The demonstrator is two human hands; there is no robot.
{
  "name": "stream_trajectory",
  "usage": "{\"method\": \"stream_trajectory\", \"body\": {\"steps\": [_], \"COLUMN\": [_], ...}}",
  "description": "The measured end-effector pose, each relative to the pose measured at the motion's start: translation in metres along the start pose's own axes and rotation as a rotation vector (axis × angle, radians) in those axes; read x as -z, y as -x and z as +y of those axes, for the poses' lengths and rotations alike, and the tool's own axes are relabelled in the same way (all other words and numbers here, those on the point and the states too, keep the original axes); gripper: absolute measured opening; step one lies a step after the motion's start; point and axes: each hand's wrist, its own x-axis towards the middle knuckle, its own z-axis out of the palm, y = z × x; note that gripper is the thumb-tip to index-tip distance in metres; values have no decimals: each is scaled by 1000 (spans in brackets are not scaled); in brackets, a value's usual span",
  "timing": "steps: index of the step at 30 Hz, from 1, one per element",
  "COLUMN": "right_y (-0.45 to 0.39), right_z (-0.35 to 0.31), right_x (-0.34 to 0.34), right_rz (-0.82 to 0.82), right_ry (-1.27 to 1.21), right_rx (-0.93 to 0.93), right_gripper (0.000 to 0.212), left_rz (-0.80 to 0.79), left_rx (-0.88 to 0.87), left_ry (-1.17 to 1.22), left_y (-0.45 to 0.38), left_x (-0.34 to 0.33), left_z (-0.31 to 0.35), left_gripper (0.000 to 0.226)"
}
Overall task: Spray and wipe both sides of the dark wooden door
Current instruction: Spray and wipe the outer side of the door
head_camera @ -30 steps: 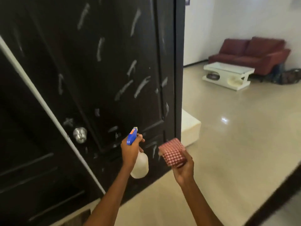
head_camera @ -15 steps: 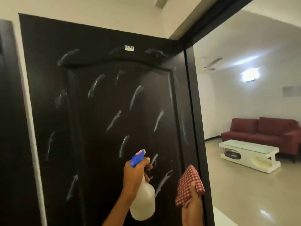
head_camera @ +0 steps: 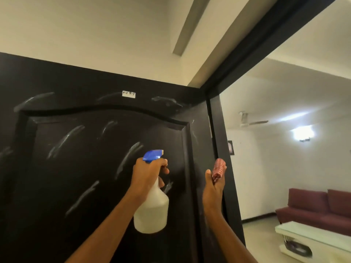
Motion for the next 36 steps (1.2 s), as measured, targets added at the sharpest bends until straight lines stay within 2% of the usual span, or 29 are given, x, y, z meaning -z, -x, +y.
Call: {"method": "stream_trajectory", "body": {"steps": [4, 7, 10, 12, 18, 23, 30, 36], "right_y": [-103, -166, -195, -201, -196, -201, -207, -208], "right_z": [-10, -16, -15, -7, 26, 30, 34, 26], "right_x": [-11, -28, -46, -52, -61, -69, -74, -80], "right_rz": [-55, -249, -429, -450, -261, -203, -182, -217], "right_ry": [361, 733, 1040, 1037, 909, 888, 895, 906], "right_rx": [297, 528, 578, 553, 529, 619, 656, 625], "right_gripper": [80, 90, 87, 83, 94, 92, 88, 88], "left_rz": [41, 34, 72, 94, 245, 253, 202, 193], "left_rx": [-15, 14, 21, 7, -166, -211, -256, -173], "left_ry": [-43, -78, -102, -90, 16, -43, -76, -222], "left_y": [-58, -95, -120, -131, -152, -176, -198, -209], "left_x": [-39, -57, -67, -68, -64, -55, -57, -67], "left_z": [16, 25, 29, 31, 45, 69, 86, 101], "left_gripper": [13, 12, 13, 17, 39, 67, 67, 70]}}
